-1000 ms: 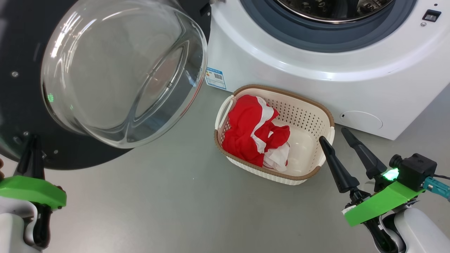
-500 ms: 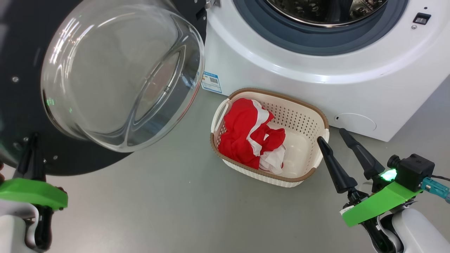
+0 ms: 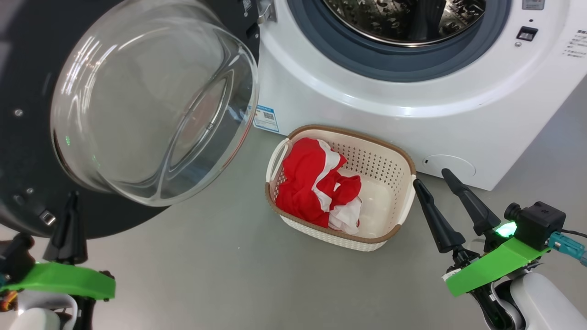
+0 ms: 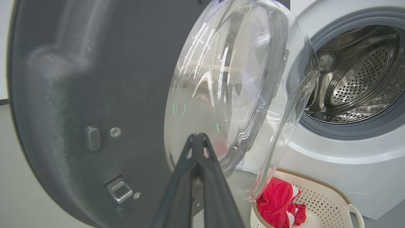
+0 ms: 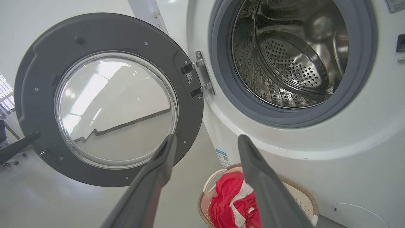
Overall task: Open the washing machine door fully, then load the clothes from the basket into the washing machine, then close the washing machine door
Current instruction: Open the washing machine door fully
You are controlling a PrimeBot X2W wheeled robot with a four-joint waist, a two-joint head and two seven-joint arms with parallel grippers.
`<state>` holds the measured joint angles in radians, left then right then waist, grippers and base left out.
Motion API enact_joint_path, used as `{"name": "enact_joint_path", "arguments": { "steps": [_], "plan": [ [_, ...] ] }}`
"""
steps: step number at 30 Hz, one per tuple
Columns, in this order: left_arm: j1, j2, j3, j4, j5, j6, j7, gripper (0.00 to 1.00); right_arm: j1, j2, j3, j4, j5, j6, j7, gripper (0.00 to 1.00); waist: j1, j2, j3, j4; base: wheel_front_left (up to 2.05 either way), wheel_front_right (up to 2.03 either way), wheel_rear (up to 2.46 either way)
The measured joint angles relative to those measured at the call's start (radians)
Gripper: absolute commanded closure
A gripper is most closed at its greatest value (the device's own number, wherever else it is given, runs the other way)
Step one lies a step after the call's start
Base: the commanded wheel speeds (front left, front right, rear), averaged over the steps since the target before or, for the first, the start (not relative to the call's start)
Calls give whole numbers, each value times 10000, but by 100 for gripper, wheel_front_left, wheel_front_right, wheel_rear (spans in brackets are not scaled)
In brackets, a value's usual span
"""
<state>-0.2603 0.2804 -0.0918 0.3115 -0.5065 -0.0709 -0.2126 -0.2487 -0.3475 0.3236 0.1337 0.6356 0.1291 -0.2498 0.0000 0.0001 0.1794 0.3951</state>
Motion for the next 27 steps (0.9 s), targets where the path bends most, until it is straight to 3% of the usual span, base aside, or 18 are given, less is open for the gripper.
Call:
{"name": "enact_joint_path", "arguments": {
  "steps": [3,5,6,7,8,19,27],
  "plan": [
    [316,-58,-92,-554,4,180,17,100,13,2,2,6,0,0,-2,0,0,0,-60,-91,0,0,0],
    [509,-73,-148,-905,33,270,109,79,22,6,23,8,0,0,-2,0,0,0,-95,-166,0,0,0],
    [603,-82,-174,-1072,33,328,121,60,24,12,36,13,0,0,-2,0,0,0,-113,-207,0,0,0],
    [708,-96,-196,-1266,33,343,121,34,26,19,38,13,0,0,-2,0,0,0,-133,-249,0,0,0],
    [788,-121,-224,-1421,35,403,123,0,26,25,38,15,0,0,-2,0,0,0,-153,-289,0,0,0],
    [1555,-382,-631,-2638,215,759,144,0,40,71,79,23,8,0,-2,0,0,0,-342,-895,0,0,0],
    [1777,-593,-928,-2786,297,767,69,0,185,67,75,23,6,0,-2,0,0,-1,-510,-1504,0,0,0]
  ]
}}
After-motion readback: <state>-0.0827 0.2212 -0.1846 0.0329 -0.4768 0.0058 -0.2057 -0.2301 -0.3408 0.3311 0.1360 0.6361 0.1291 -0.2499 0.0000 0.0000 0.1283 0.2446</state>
